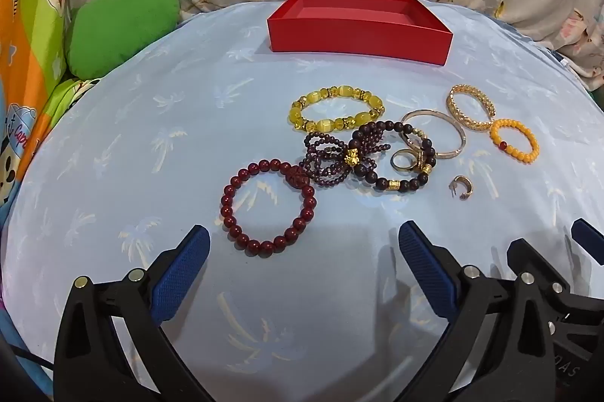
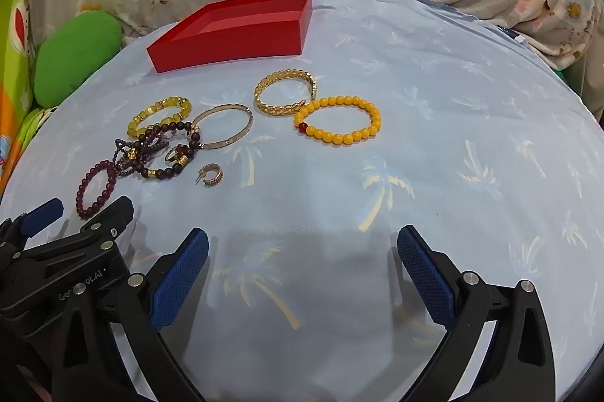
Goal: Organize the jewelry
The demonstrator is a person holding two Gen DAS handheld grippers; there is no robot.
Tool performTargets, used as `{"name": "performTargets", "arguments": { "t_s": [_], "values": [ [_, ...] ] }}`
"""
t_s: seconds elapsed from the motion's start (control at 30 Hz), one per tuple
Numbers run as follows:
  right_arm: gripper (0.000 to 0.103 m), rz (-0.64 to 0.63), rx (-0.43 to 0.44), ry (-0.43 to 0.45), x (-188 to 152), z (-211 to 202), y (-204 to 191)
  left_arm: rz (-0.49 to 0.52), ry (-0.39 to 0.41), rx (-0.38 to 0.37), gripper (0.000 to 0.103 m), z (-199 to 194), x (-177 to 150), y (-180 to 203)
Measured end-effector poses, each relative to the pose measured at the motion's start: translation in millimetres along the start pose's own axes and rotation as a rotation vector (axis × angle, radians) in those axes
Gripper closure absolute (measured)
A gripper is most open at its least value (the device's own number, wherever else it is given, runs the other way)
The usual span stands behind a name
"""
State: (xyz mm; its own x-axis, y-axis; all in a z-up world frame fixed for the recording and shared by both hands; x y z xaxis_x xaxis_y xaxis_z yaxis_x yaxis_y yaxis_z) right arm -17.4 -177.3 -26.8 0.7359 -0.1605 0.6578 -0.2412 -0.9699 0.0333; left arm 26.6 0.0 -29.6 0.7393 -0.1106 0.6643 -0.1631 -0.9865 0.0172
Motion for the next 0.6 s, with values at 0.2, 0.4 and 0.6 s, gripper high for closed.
{"name": "performTargets", "arguments": {
  "t_s": [0.2, 0.4, 0.6],
  "values": [
    [0.006, 0.001, 0.0, -0.001, 0.1, -1.5, -0.1, -0.005, 0.005, -0.002, 0.008, -0.5, 0.1, 0.1],
    [0.006, 0.0, 0.002, 0.0, 0.5, -1.9, -0.4, -0.005, 0.005, -0.004, 0.008, -0.4, 0.2, 0.0],
    [0.006, -0.001, 0.001, 0.0, 0.6, -1.7, -0.4, -0.004, 0.006, -0.006, 0.008, -0.6, 0.1, 0.2]
  ]
}}
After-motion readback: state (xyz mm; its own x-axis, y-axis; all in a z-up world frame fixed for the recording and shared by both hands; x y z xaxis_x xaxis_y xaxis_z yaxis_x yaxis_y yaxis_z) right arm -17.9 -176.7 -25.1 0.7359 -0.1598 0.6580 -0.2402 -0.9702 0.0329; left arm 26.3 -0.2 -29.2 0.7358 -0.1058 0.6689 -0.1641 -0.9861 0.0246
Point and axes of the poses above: each gripper's, at about its wrist camera, not at the fingertips, and z roughly the way its jaws point, y to its right, x to its top, the point moved 4 cm from there along z, roughly the way its jaws point, and after that the axes turned 7 degrees about -x, right-handed, at the moved point
